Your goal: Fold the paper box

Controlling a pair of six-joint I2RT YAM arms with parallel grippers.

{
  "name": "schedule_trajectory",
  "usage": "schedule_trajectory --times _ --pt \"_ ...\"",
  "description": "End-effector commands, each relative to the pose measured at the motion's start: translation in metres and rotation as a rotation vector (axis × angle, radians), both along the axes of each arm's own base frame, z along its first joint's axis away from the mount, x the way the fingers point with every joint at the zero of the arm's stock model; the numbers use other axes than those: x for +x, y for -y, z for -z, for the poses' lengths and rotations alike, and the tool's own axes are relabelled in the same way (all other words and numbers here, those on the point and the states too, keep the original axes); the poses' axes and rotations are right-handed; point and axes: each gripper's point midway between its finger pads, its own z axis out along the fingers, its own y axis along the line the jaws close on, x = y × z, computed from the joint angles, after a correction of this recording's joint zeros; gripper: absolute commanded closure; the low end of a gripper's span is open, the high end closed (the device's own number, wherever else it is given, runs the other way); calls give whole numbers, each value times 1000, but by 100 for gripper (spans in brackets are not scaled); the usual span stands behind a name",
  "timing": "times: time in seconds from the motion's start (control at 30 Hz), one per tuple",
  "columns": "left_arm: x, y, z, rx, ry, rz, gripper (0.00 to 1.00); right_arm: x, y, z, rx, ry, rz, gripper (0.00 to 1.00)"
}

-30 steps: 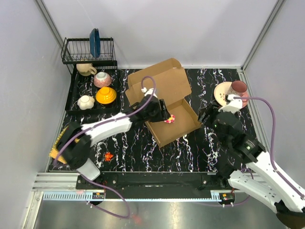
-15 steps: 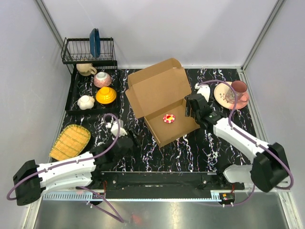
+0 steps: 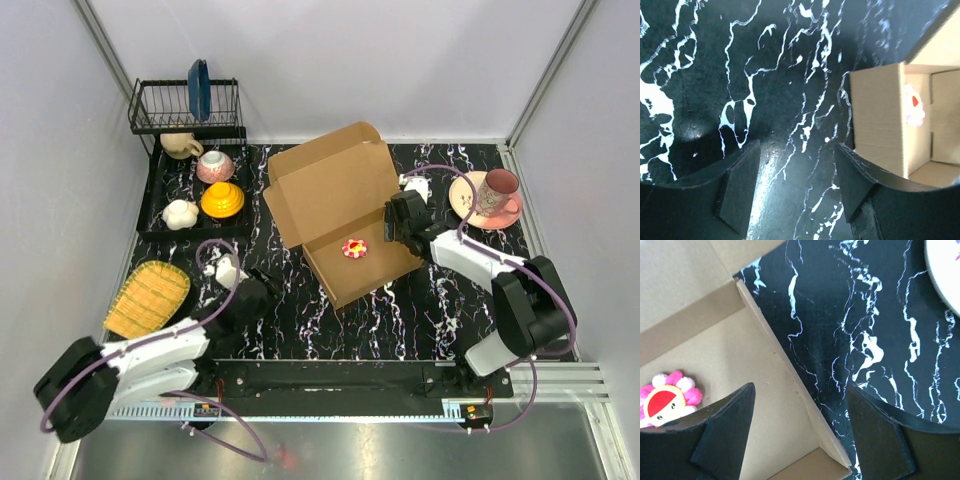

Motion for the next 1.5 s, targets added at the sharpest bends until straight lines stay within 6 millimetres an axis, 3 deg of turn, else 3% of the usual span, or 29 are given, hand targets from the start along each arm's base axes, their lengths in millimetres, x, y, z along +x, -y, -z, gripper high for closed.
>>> schedule_trajectory --times 0.0,0.23,0.43,0.73,0.97,1.1,1.2,1.23,1.27,1.33,1.37,1.4,1.47 --pt "12 35 -1 -96 -21 110 37 2 -9 9 69 -12 11 22" --pt "28 75 -5 -171 -25 221 37 -26 -10 20 157 -60 26 23" --pt "47 82 3 -202 -61 231 37 -53 -18 24 281 -92 22 23" --pt "71 41 7 -161 -81 107 38 -89 -35 29 448 -116 15 25" --pt "91 -5 -19 -79 -26 -6 37 -107 -64 28 505 -139 -39 25" --pt "94 -24 -30 -12 -38 -44 37 -109 -60 26 488 -130 -24 23" --pt "97 -44 -55 35 13 -85 36 -106 -44 -4 451 -54 5 20" --pt "99 -49 -65 46 32 -95 36 -106 -39 -26 461 2 6 19" --pt "105 -54 -87 56 84 -100 36 -103 -28 -40 430 51 24 18" --pt "107 -60 -103 76 110 -104 35 -99 -19 -81 427 148 28 16" --pt "112 -62 -124 76 153 -108 34 -95 -11 -95 389 186 29 15" --pt "116 -63 -134 101 180 -95 34 -86 -4 -121 391 237 42 15" --pt "128 -66 -159 129 239 -82 29 -70 10 -137 346 268 67 14"
